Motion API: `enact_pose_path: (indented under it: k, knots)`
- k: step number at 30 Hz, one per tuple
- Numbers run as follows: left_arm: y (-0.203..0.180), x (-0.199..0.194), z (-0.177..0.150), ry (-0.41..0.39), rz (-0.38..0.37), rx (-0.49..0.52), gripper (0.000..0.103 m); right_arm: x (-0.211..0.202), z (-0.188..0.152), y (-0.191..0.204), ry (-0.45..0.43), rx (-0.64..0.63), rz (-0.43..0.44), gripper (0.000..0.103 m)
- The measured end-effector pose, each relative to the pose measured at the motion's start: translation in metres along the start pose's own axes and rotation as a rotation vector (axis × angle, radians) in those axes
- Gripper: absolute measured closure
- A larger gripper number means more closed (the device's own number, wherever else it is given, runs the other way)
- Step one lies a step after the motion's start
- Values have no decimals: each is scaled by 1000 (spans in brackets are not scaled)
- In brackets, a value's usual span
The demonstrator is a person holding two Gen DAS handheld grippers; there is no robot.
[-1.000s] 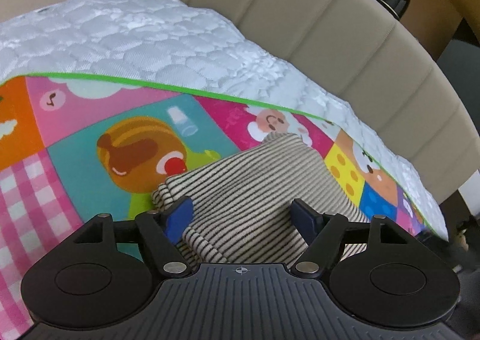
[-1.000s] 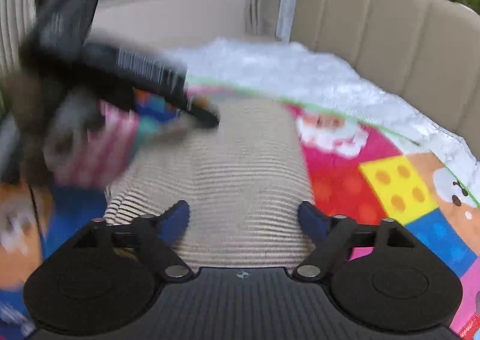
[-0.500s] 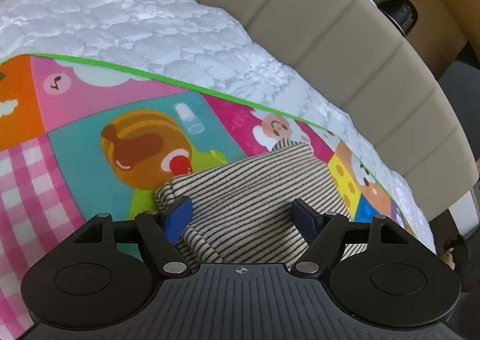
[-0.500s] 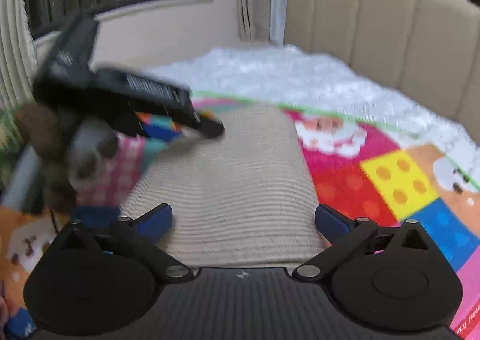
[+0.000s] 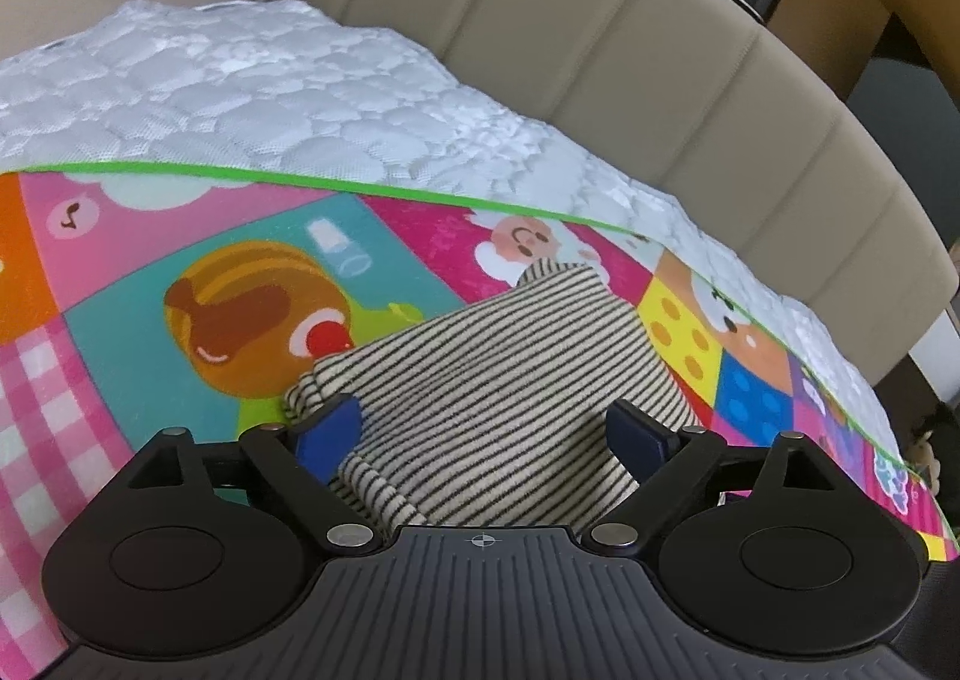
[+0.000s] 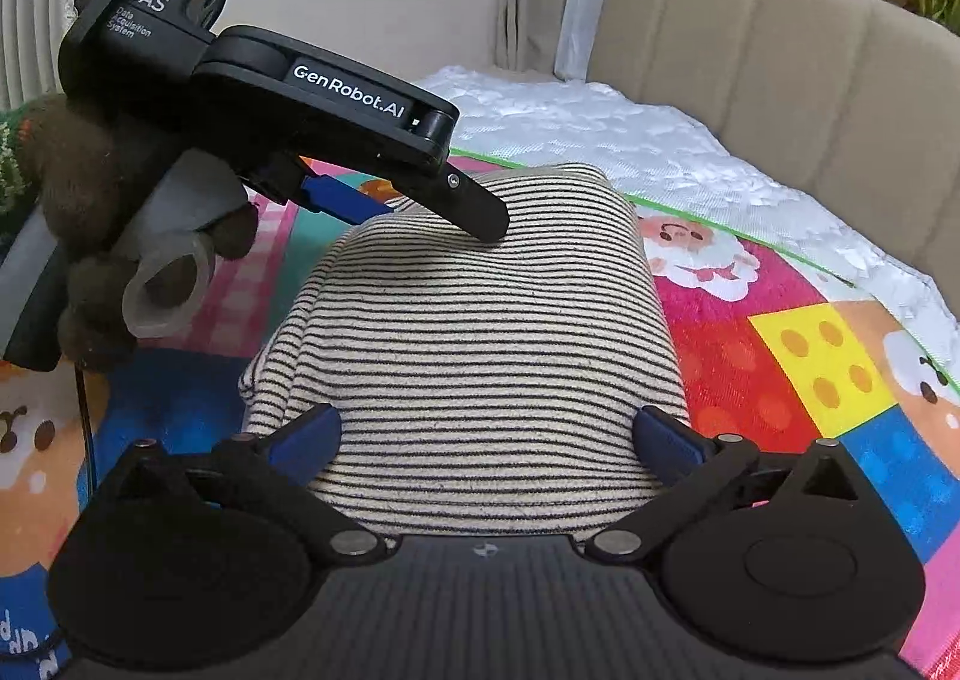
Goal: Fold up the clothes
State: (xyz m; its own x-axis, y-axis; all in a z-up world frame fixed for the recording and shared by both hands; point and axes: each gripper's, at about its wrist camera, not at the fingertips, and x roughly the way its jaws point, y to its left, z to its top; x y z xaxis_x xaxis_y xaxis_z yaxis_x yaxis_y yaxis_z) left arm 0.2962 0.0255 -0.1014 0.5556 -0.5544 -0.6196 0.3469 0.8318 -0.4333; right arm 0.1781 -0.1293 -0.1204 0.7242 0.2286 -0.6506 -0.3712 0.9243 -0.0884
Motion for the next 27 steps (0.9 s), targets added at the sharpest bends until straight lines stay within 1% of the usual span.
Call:
enact_pose_path:
  k: [5, 8, 11, 14, 16, 17, 19, 22, 23, 24, 25, 27]
  knots:
    - [-1, 0, 0, -2, 2, -2, 10, 0, -2, 0, -9, 7, -8, 0]
    - [-2, 0, 0, 2, 5, 7, 10, -9, 5, -6, -20, 40, 11, 0]
    - [0, 0, 0, 4, 0, 10, 10, -26, 18, -25, -70, 106, 20, 0]
    - [2, 0, 0, 3, -9, 9, 9, -36, 40, -52, -135, 178, -13, 0]
    - [2, -1, 0, 3, -13, 14, 9, -29, 60, -69, -149, 215, -52, 0]
    - [1, -1, -1, 2, -13, 19, 9, -19, 71, -77, -141, 219, -78, 0]
    - [1, -1, -1, 2, -16, 27, 9, 8, 90, -88, -95, 209, -106, 0]
    - [3, -2, -3, 1, -26, 37, 9, 64, 101, -94, 51, 149, -165, 0]
    - [4, -3, -3, 1, -33, 40, 9, 75, 98, -91, 73, 129, -195, 0]
    - [5, -3, -3, 1, -41, 42, 9, 83, 96, -89, 84, 109, -220, 0]
    - [5, -3, -3, 0, -45, 44, 9, 85, 94, -87, 75, 98, -231, 0]
    - [7, -2, -3, 0, -51, 44, 9, 82, 93, -83, 63, 102, -241, 0]
